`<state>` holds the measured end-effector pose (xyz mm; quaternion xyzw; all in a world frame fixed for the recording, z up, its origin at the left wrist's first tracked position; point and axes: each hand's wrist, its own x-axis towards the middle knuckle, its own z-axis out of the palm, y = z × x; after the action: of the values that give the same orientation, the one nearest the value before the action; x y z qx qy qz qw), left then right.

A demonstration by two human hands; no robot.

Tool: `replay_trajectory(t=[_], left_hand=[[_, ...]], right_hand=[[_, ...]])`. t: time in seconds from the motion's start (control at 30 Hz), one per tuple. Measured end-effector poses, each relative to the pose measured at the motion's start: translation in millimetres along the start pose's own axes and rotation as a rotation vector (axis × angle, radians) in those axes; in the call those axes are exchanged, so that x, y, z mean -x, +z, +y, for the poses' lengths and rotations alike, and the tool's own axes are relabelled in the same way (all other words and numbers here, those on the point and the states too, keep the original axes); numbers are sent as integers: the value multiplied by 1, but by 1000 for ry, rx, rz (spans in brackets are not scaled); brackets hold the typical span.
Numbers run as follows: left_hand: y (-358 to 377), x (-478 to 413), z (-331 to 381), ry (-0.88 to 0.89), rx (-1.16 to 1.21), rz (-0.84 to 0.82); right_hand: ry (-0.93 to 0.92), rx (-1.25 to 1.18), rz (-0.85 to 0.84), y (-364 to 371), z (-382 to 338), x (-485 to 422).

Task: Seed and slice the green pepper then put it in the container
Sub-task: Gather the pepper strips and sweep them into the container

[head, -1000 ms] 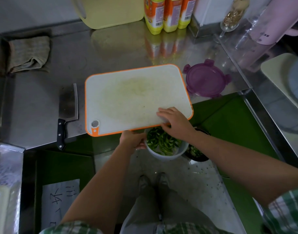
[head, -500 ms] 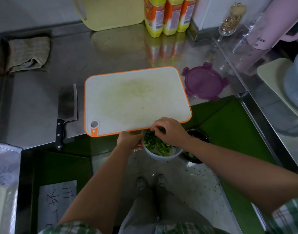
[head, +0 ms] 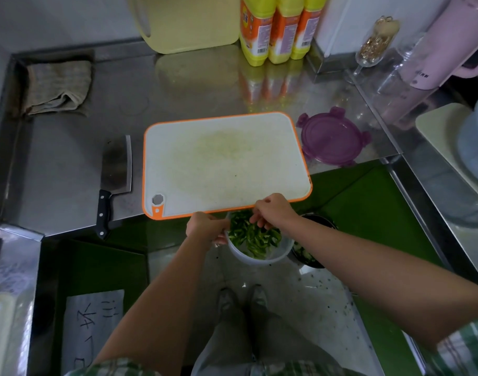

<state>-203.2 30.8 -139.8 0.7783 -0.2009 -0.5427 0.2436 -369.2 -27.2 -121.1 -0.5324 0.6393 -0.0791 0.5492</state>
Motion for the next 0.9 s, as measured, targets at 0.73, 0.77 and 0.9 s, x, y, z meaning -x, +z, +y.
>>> replay_trajectory(t=[0.73, 0.77, 0.9], left_hand=[[-7, 1, 28, 58, -95, -11], [-7, 2, 28, 60, -100, -25], [-3, 12, 31, 85, -165, -87]], right_hand=[[-12, 60, -71, -20, -49, -36], [-38, 110, -83, -25, -47, -32], [-76, 279, -29, -43, -26, -20]])
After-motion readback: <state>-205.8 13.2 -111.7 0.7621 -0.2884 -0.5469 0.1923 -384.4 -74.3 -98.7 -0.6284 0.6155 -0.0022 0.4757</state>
